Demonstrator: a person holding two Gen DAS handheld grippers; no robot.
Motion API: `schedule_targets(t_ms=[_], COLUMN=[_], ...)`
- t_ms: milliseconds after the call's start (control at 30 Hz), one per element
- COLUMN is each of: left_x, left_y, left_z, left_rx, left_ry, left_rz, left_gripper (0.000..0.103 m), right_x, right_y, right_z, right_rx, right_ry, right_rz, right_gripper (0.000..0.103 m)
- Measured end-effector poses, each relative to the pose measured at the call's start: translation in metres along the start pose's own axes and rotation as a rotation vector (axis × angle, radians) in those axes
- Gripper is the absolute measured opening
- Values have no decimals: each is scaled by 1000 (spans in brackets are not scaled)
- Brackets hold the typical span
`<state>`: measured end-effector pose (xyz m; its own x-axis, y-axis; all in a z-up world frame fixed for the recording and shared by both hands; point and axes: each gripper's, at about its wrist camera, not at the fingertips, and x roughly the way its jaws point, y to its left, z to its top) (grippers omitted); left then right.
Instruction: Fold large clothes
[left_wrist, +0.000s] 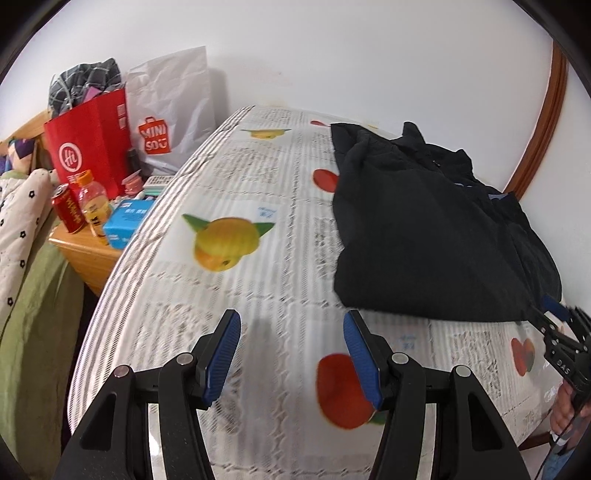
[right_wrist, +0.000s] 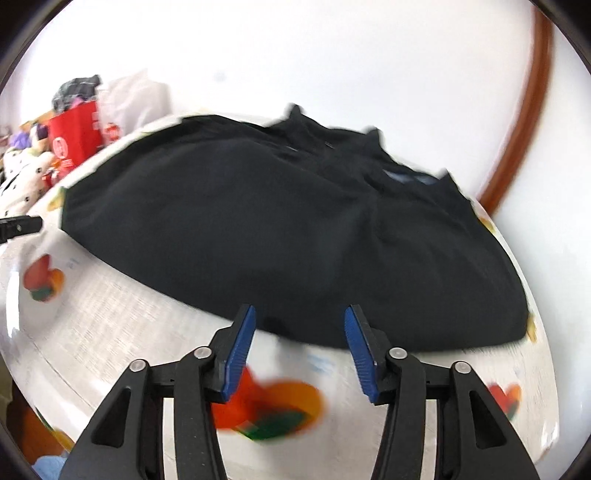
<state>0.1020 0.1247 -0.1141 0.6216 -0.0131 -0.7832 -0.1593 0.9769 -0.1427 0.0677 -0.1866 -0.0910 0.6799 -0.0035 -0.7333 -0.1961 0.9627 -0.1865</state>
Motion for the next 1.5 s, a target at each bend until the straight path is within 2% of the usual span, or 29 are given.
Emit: schedule_targets(t_ms=[233, 333, 400, 533, 800, 867, 933, 967, 1000, 1033, 1100, 1200, 1267, 1500], left_x=[0, 1, 2, 5, 10, 11, 12, 12, 12, 13, 13, 13, 13, 7], left_y=[15, 21, 27, 37, 47, 46, 46, 45, 45, 44, 43, 35, 24, -9], left_z=[-7, -7, -6, -4, -2, -2, -1, -1, 0, 1, 2, 3, 4, 9], left_rx=[-13, -21, -28, -47, -60, -60, -57, -56, -56, -58, -59, -41, -4, 56], left_ry=[9, 11, 9, 16, 16, 15, 13, 13, 12, 11, 10, 4, -5, -35], left_rz=[39, 42, 46, 40, 16, 12, 8, 5, 2, -3, -5, 7, 28, -33], left_gripper=[56, 56, 56, 56, 56, 56, 57, 57, 57, 57, 57, 57, 57, 57], right_x=[29, 25, 20, 19, 38, 43, 50, 52, 55, 58, 59, 55, 43, 8], right_y=[70, 98, 119, 152, 187, 192, 195, 196, 198, 200, 197, 179, 150, 35], right_z=[25, 25, 24, 27, 55, 63, 70, 72, 73, 76, 84, 102, 118, 129], right_rx=[-121, -208, -289, -414, -477, -463, -450, -447, -444, -438, -381, -260, -138, 227], right_ry=[8, 2, -10, -62, -84, -74, -62, -58, -57, -55, -55, -44, -76, -208], right_rz=[109, 132, 155, 113, 132, 143, 156, 153, 142, 130, 149, 232, 298, 318], right_gripper=[54, 55, 60, 61, 63, 62, 54, 43, 25, 18, 10, 7, 6, 6])
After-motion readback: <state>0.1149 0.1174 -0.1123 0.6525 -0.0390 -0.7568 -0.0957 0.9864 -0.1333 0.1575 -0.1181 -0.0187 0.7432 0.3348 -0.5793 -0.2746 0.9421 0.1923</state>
